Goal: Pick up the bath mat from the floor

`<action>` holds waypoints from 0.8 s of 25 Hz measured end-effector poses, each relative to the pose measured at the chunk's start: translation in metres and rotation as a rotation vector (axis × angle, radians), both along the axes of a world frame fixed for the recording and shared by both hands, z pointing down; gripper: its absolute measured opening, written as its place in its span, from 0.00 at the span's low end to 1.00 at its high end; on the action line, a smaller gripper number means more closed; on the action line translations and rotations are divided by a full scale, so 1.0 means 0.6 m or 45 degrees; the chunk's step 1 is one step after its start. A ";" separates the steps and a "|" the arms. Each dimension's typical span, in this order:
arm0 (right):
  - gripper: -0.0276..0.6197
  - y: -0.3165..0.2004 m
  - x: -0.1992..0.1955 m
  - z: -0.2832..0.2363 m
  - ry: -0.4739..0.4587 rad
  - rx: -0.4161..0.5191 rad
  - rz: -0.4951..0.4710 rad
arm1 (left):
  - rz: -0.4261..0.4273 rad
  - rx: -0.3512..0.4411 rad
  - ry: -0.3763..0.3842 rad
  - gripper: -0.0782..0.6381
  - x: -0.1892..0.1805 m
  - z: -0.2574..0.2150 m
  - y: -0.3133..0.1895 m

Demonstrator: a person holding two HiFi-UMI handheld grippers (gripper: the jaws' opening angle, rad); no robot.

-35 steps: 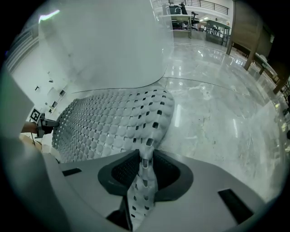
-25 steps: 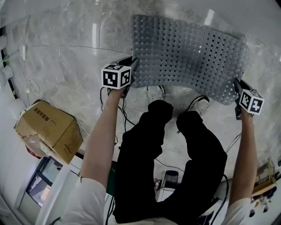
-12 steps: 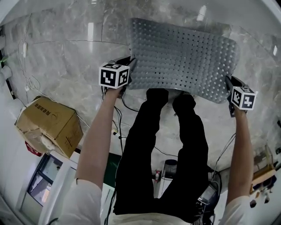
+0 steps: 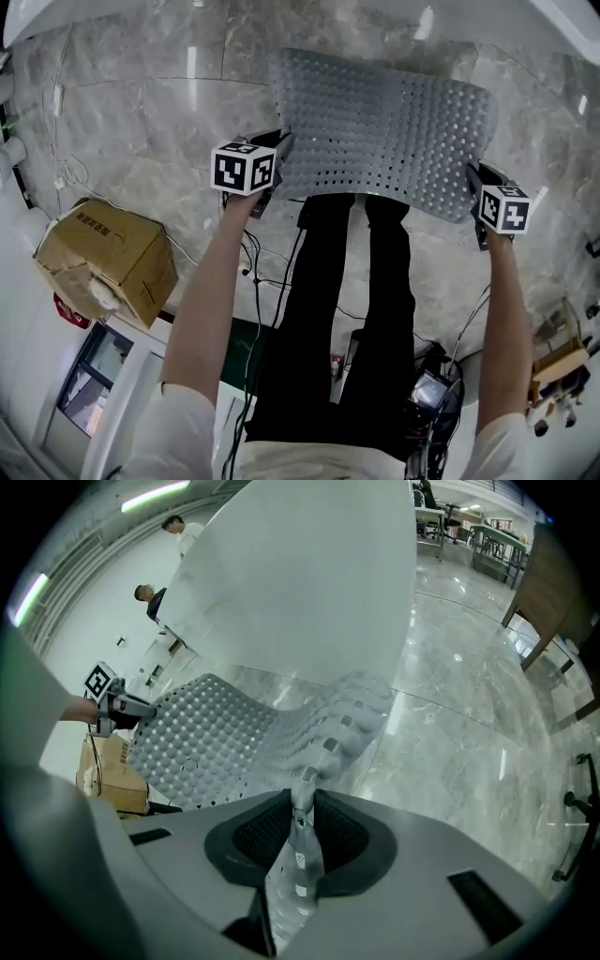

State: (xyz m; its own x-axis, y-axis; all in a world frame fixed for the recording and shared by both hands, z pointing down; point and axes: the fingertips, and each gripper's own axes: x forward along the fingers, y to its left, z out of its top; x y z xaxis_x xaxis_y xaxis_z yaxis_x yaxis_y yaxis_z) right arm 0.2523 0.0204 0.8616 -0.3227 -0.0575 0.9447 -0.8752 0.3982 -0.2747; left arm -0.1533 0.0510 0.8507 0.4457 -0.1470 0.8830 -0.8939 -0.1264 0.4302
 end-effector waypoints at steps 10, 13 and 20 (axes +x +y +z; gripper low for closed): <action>0.15 0.029 -0.008 -0.114 -0.034 0.034 0.000 | -0.016 -0.018 -0.047 0.21 -0.012 -0.106 0.041; 0.15 0.044 -0.010 -0.167 -0.045 0.036 -0.033 | -0.017 -0.002 -0.027 0.21 -0.012 -0.157 0.043; 0.15 0.049 -0.015 -0.287 -0.061 0.112 -0.054 | 0.010 0.057 -0.012 0.20 -0.009 -0.263 0.025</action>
